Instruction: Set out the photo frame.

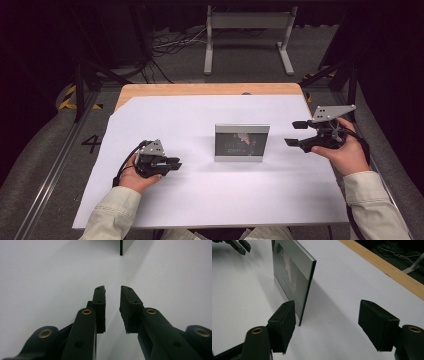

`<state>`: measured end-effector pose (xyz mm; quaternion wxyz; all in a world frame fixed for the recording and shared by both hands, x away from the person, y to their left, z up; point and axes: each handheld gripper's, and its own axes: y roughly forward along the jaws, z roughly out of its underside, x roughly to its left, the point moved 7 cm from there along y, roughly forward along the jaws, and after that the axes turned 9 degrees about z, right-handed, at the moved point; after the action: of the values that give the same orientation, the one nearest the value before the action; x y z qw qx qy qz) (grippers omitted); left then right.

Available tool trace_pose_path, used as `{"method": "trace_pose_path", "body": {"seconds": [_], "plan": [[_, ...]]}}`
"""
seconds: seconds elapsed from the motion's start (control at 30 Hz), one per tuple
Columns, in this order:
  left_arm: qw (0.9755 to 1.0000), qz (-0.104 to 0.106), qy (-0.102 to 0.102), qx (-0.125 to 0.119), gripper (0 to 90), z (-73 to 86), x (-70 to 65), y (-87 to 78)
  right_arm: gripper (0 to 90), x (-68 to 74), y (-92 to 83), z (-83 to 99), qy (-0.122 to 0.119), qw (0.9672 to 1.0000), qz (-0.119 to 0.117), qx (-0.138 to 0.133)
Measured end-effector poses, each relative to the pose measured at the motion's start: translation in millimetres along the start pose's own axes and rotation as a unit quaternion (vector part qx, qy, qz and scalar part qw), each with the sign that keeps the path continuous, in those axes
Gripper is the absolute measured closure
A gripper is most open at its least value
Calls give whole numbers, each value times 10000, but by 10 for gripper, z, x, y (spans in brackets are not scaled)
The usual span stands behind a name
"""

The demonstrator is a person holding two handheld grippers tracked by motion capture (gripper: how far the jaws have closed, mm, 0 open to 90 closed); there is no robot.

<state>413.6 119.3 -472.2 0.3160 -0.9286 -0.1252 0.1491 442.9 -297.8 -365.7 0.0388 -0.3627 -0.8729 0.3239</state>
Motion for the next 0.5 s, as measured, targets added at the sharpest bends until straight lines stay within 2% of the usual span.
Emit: {"method": "trace_pose_path", "body": {"seconds": [0.2, 0.5], "plan": [[10000, 7, -9, -13, 744, 0, 0, -1, 270, 1, 43, 158, 184, 9995, 209, -125], [10000, -71, -63, 7, 741, 19, 29, -2, 269, 29, 119, 355, 313, 9991, 254, -121]]}}
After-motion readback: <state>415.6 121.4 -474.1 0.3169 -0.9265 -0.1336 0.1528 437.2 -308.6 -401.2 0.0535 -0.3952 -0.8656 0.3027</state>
